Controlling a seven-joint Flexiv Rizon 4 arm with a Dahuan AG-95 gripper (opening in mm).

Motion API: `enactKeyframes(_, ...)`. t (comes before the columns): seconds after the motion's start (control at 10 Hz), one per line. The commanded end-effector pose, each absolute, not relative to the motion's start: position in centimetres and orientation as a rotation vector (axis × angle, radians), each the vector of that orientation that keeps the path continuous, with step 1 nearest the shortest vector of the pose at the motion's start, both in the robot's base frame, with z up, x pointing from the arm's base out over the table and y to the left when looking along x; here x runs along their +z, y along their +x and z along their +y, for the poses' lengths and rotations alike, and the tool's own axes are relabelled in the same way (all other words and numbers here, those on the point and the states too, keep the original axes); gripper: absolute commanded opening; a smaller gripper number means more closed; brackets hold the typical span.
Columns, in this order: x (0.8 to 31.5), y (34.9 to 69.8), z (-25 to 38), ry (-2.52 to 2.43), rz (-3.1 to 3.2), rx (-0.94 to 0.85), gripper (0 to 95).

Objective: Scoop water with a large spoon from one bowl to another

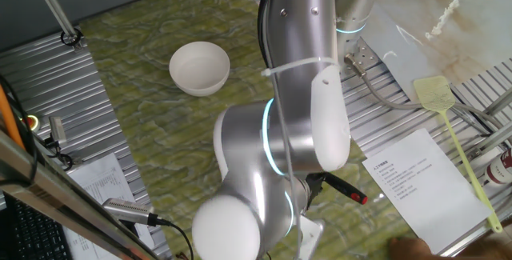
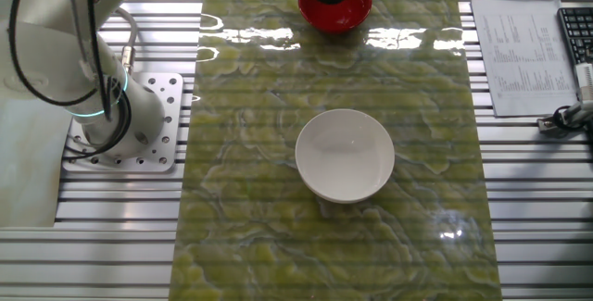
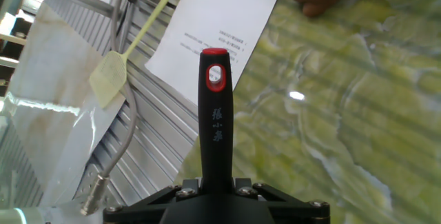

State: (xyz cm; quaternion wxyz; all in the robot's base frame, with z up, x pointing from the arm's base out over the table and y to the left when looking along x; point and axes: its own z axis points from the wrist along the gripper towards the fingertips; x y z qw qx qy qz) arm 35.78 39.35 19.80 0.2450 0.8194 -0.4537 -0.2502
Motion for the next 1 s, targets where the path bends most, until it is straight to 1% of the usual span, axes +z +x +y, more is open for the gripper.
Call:
enactKeyframes(0.1, 19.54, 35.46, 39.02, 2.245, -1.249, -0.681, 0.0)
enactKeyframes(1.0, 19.48, 35.46, 39.01, 2.242, -1.258, -0.684, 0.0)
